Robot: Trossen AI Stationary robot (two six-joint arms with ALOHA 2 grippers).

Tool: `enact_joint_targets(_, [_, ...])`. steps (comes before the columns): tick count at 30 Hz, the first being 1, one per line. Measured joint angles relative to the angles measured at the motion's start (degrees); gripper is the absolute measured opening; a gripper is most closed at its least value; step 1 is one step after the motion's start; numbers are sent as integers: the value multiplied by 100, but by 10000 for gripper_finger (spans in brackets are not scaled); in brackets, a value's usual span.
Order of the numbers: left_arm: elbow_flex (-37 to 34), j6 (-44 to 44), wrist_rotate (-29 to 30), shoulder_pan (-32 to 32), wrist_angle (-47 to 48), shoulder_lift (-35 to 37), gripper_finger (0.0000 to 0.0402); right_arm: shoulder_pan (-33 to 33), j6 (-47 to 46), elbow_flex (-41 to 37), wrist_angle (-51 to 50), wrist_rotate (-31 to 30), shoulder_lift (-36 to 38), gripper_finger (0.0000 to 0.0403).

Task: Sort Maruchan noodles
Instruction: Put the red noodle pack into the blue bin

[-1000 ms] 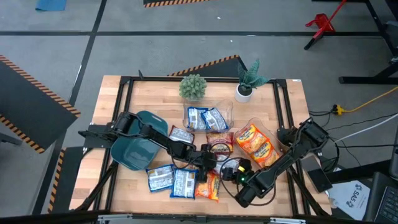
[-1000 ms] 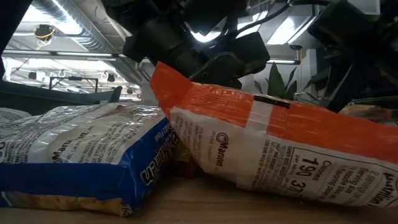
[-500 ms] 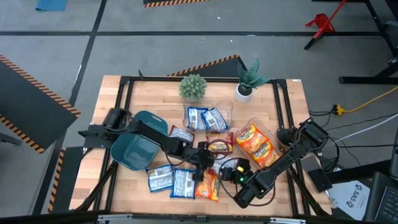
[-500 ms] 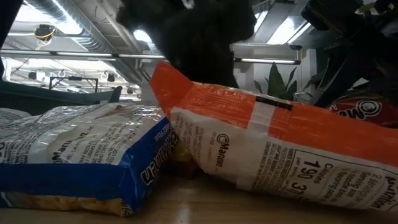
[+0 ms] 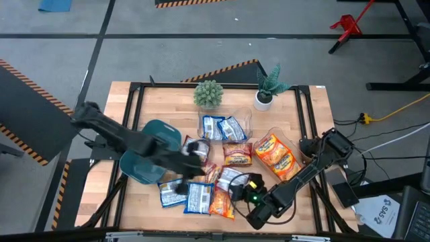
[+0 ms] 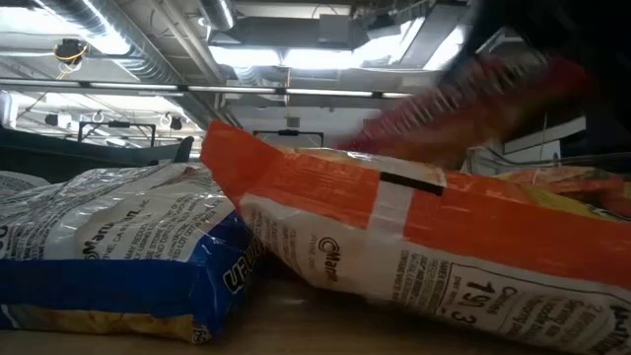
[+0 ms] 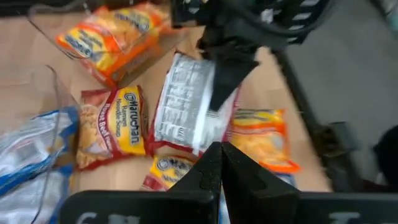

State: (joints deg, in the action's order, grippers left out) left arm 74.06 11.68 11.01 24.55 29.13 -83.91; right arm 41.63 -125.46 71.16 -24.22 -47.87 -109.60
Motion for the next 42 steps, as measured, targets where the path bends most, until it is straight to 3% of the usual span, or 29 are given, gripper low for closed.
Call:
enact_joint_targets(6, [0,479,445,758,531,1293,4,-559,1674,806,28,-33,0,115])
enact_joint_targets(12, [0,632,1270,1632,635,2290,4,-1375,3779,1619,151,227,7,118])
enact_joint_targets(19, [0,738,2160,2482,634,3069,4,-2244,5726,1897,1533,958,11,117])
enact_joint_targets(24, [0,733,2542,2885,635,3391,4,-2684,6276,1897,2535,1474,-155,117])
enact_joint_targets(32, [0,728,2844,3150,646,3494,4,-3119,6400,1925,4340,2504,-921,117])
enact_joint_targets(37, [0,726,2864,3218,648,3490,4,-3288,6545,2578,4357,2715,-1497,119])
enact_joint_targets(42, [0,725,3004,3216,652,3486,4,-3447,6780,3877,3839,3248,-2295,120])
